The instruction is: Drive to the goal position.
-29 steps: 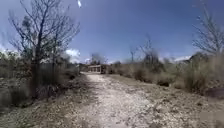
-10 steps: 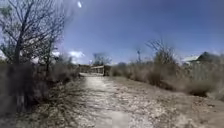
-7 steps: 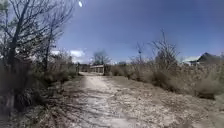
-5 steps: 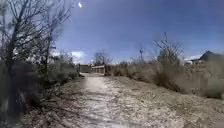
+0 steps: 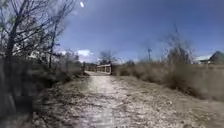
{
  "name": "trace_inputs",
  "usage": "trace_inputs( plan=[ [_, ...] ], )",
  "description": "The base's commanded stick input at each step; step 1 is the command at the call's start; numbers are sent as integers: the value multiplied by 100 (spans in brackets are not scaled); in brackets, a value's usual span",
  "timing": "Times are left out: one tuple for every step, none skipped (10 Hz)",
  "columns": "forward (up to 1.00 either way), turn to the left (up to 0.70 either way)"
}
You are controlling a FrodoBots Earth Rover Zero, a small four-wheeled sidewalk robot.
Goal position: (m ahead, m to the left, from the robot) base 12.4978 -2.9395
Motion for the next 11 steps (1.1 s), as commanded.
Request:
trace_inputs(
  plan=[
    [70,0],
    [70,0],
    [70,0],
    [70,0],
    [70,0],
    [70,0],
    [70,0],
    [70,0],
    [70,0],
    [70,0],
    [70,0]
  ],
)
